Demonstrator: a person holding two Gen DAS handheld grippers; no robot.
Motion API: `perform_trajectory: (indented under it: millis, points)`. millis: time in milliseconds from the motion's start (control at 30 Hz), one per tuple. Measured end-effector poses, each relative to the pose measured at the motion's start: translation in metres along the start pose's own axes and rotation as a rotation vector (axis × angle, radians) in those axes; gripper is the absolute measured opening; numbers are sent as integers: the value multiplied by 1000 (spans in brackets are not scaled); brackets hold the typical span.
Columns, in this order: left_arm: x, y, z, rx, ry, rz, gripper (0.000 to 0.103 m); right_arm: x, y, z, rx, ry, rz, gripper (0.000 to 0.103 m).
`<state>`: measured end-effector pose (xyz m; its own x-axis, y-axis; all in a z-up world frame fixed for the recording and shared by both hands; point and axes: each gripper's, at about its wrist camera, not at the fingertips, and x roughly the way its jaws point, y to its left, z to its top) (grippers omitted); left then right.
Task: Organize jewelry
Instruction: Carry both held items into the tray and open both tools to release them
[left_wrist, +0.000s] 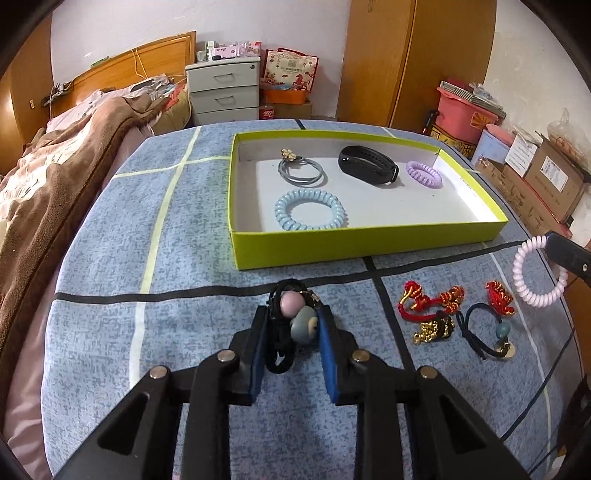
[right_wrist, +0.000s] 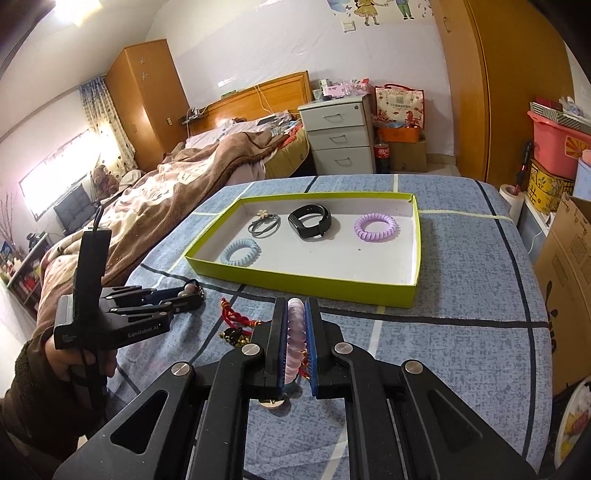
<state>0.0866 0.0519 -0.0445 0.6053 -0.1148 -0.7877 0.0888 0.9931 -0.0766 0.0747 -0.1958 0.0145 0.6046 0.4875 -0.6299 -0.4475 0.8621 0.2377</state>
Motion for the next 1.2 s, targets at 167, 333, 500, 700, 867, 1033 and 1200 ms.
perform_trajectory:
  millis: [167, 333, 500, 700, 867, 1033, 1200]
  points:
    - [-4, 1, 1, -7, -14, -4, 23, -1, -2, 1, 4, -1, -3, 9]
    - [-12, 0, 3, -4, -32, -21, 23, -1, -5, 1, 13, -2, -7, 9]
    - [-27, -2, 11, -5, -68, -54, 23, -3, -8, 8, 24, -12, -14, 9]
    - [-34, -14, 43, 22, -112, -104, 23, 2, -19, 26, 48, -19, -35, 9]
    - [-20, -27, 68, 28, -99, -167, 23, 15, -33, 44, 78, -14, -54, 9]
    - [5, -37, 84, 16, -67, -200, 23, 37, -46, 58, 99, 10, -66, 9]
    - [33, -48, 94, 23, -19, -200, 23, 62, -61, 68, 118, 45, -82, 9]
